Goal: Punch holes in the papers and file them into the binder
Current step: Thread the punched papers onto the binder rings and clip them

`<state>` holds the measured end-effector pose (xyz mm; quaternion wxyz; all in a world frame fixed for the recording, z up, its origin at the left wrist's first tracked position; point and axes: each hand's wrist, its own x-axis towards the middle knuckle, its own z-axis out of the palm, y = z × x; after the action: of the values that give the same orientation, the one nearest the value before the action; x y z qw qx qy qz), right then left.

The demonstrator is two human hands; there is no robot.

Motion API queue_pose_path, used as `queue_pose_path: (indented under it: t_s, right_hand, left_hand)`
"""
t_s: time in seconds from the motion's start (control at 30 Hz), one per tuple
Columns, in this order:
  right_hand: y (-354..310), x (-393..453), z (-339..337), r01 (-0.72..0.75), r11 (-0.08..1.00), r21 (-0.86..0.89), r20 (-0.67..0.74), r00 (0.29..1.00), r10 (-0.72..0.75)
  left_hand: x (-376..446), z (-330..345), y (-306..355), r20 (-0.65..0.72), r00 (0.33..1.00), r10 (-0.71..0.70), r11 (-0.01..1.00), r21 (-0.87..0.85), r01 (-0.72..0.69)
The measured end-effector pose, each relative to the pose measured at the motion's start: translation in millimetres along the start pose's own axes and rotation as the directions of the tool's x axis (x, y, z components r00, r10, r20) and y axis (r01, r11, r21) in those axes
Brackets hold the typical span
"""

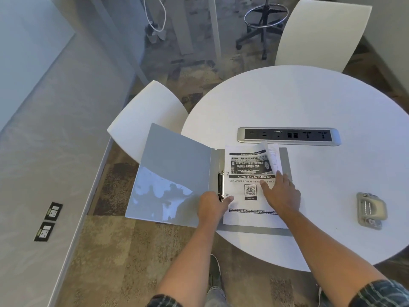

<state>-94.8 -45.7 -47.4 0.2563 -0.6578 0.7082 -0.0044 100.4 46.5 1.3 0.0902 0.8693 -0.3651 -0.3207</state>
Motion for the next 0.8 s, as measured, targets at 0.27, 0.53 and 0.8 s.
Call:
queue_pose_path:
  t_s: [0.27, 0.53, 0.8]
  right_hand:
    - [-1, -1, 2, -0.003, 0.999, 0.038, 0.020, 1.000, 0.002]
    - [-49, -24, -49, -0.017, 0.941, 0.339, 0.137, 0.990, -0.032]
    - [-91, -39, -37, 0.037, 0.617, 0.786, 0.222, 0.915, -0.337]
  left_hand:
    - [17, 3, 13, -0.059, 0.996, -0.065, 0.998, -0.019, 0.064]
    - [17, 2, 18, -0.049, 0.994, -0.095, 0.993, -0.082, 0.091]
    - [12, -17, -3, -0.083, 0.996, 0.019, 0.942, -0.334, -0.046]
